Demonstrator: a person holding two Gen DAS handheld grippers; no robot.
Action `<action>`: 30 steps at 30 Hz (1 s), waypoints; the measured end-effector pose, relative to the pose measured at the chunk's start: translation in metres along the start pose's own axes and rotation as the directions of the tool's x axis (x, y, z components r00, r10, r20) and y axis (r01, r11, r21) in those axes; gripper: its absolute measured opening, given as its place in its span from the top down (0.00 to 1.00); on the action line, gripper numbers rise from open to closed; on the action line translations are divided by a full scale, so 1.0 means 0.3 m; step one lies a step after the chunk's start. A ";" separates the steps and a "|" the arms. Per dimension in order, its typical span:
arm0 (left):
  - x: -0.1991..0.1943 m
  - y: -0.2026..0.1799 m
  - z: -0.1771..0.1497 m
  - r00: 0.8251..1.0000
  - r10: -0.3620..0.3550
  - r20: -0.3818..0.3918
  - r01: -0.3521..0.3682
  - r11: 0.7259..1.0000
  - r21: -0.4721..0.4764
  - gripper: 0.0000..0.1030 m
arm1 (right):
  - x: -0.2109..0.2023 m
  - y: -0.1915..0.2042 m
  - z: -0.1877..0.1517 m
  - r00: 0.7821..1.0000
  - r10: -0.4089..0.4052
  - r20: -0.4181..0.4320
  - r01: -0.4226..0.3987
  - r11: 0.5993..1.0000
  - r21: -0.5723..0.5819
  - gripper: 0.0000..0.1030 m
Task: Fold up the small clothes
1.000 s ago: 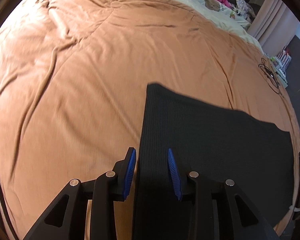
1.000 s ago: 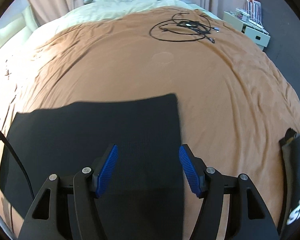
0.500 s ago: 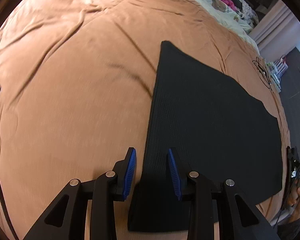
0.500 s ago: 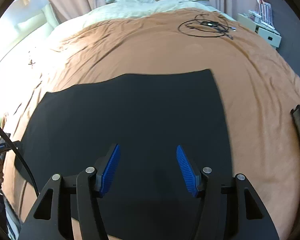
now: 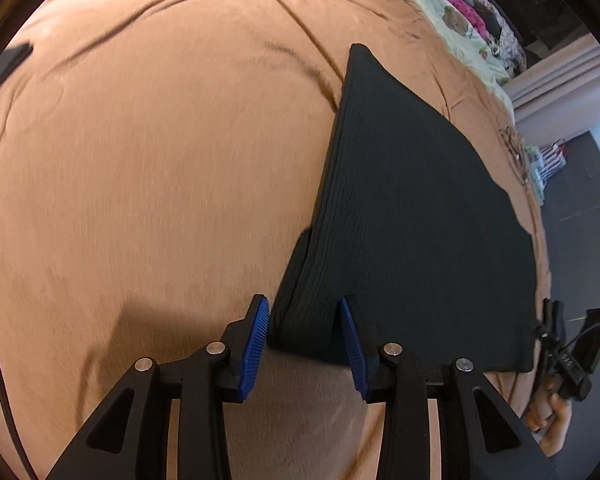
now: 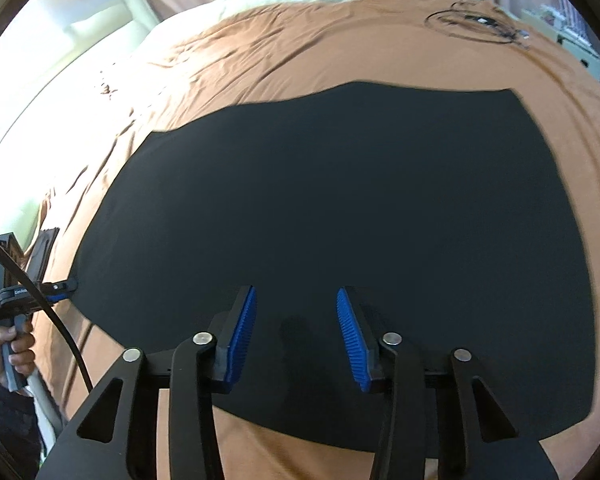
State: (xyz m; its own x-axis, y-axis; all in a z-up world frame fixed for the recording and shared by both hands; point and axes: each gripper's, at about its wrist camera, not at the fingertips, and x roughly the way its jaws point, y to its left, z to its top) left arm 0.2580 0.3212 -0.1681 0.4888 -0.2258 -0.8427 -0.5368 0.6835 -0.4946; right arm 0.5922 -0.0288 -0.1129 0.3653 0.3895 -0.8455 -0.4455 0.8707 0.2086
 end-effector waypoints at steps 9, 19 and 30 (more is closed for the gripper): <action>-0.014 0.063 -0.045 0.993 -0.115 0.015 0.116 0.983 -0.140 0.60 | 0.080 0.071 0.028 0.996 0.072 -0.042 -0.073 0.997 -0.014 0.72; -0.018 0.100 -0.063 0.943 -0.310 0.125 0.333 0.904 -0.267 0.47 | 0.129 0.034 0.024 0.989 0.135 -0.062 -0.130 0.988 0.077 0.74; 0.000 0.041 -0.116 0.921 -0.344 0.185 0.386 0.876 -0.290 0.47 | 0.130 0.006 0.017 0.986 0.156 -0.061 -0.150 0.984 0.096 0.76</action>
State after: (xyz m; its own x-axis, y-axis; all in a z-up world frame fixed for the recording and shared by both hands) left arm 0.2274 0.3054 -0.1816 0.7617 -0.3150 -0.5662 -0.4812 0.3101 -0.8199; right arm 0.6098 -0.0104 -0.1430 0.2407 0.5015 -0.8310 -0.4147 0.8272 0.3791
